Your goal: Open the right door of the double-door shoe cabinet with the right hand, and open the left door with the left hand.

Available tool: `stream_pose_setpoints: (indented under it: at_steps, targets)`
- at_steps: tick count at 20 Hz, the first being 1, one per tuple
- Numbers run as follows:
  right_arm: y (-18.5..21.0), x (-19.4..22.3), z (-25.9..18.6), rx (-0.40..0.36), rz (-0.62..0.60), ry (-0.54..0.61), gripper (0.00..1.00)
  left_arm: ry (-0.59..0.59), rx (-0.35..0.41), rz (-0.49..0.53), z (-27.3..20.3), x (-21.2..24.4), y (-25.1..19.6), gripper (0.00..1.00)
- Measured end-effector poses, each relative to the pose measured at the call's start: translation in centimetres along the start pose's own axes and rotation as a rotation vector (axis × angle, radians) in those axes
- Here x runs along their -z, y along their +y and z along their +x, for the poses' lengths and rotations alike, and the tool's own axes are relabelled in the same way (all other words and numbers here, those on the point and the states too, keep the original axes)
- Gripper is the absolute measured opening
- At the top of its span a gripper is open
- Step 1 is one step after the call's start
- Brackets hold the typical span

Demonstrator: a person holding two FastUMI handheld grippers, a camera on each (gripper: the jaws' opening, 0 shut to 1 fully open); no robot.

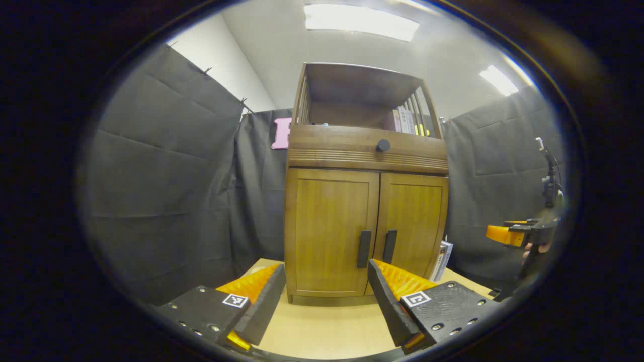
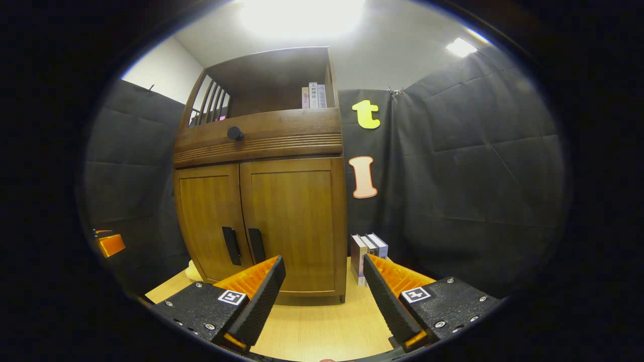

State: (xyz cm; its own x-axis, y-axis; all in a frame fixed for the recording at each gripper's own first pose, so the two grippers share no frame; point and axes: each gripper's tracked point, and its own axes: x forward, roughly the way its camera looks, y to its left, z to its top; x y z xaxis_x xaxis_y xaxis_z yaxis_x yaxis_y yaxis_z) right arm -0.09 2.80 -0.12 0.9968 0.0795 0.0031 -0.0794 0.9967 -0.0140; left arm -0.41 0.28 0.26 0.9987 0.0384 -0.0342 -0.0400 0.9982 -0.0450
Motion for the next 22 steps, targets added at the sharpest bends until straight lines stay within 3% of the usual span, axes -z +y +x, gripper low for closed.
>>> stream_pose_setpoints:
  at_steps: [1,3,8,16,20,21,22]
  targets:
    - [0.2,0.0,0.1,-0.007,-0.002,0.0,0.96,-0.002,-0.008,-0.008,0.0,-0.1,0.1,0.99]
    - [0.8,0.2,0.4,-0.023,-0.002,0.001,0.96,0.006,-0.008,-0.021,-0.1,0.0,0.1,0.94]
    - [2.9,-0.8,2.5,-0.062,0.015,0.003,0.94,0.037,-0.031,-0.009,-0.1,0.5,0.2,0.99]
    - [9.2,-2.1,9.0,-0.16,0.054,0.015,0.96,0.081,-0.036,-0.014,-0.3,1.2,0.2,0.99]
    - [12.6,-2.5,12.8,-0.181,0.049,0.012,0.96,0.115,-0.08,-0.027,-0.6,1.6,0.6,0.99]
    - [13.3,-2.4,13.7,-0.185,0.046,0.015,0.96,0.127,-0.095,-0.023,-0.7,1.6,0.7,0.9]
    - [14.1,-2.1,14.5,-0.192,0.041,0.018,0.96,0.14,-0.112,-0.019,-0.8,1.7,0.8,0.99]
